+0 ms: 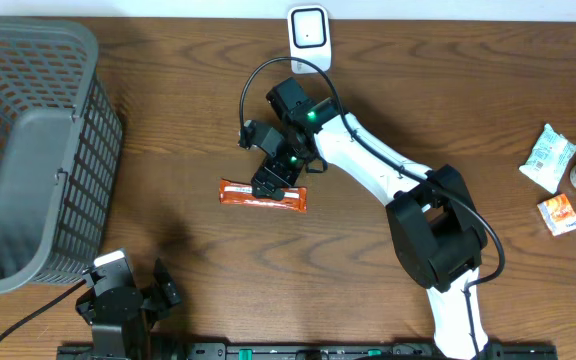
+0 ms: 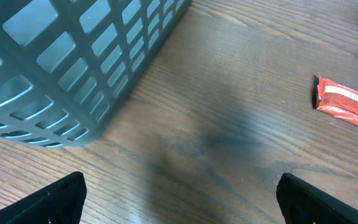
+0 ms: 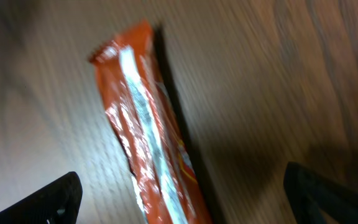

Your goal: Scan the item barcode

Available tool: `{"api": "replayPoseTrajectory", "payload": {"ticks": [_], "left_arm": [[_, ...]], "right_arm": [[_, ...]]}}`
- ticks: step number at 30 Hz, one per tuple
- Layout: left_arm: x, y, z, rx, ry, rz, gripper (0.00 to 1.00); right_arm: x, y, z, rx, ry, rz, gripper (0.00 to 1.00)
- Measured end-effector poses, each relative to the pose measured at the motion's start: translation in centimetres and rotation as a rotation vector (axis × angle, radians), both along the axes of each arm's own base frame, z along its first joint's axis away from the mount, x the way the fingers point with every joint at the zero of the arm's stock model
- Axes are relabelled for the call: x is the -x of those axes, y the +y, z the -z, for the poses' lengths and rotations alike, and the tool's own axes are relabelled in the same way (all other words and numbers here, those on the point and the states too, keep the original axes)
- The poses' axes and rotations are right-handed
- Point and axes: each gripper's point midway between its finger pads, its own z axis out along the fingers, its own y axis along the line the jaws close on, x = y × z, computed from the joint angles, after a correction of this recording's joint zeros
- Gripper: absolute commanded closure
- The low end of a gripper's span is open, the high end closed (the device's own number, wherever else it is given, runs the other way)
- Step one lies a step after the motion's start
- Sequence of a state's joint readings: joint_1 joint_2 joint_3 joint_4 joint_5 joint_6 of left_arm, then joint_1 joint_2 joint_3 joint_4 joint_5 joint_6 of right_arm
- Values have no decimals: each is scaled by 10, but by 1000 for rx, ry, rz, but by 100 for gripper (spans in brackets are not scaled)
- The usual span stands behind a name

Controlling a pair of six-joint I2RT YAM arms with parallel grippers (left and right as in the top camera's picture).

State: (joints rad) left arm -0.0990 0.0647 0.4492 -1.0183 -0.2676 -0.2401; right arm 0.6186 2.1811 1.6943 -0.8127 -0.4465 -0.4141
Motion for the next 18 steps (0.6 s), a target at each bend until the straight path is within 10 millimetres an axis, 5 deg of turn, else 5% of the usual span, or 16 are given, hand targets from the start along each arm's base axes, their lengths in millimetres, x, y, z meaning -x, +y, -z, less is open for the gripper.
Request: {"api": "replayPoseTrajectory", "payload": {"ticks": [4, 8, 18], "left_arm": [[0, 0, 0, 0, 0, 0, 2], [0, 0, 0, 0, 0, 0, 2], [0, 0, 0, 0, 0, 0, 2]], "right_arm": [[5, 9, 3, -51, 36, -24, 16], [13, 7, 30, -26, 107, -26, 18], [46, -7, 35, 40, 275, -30, 37]]}}
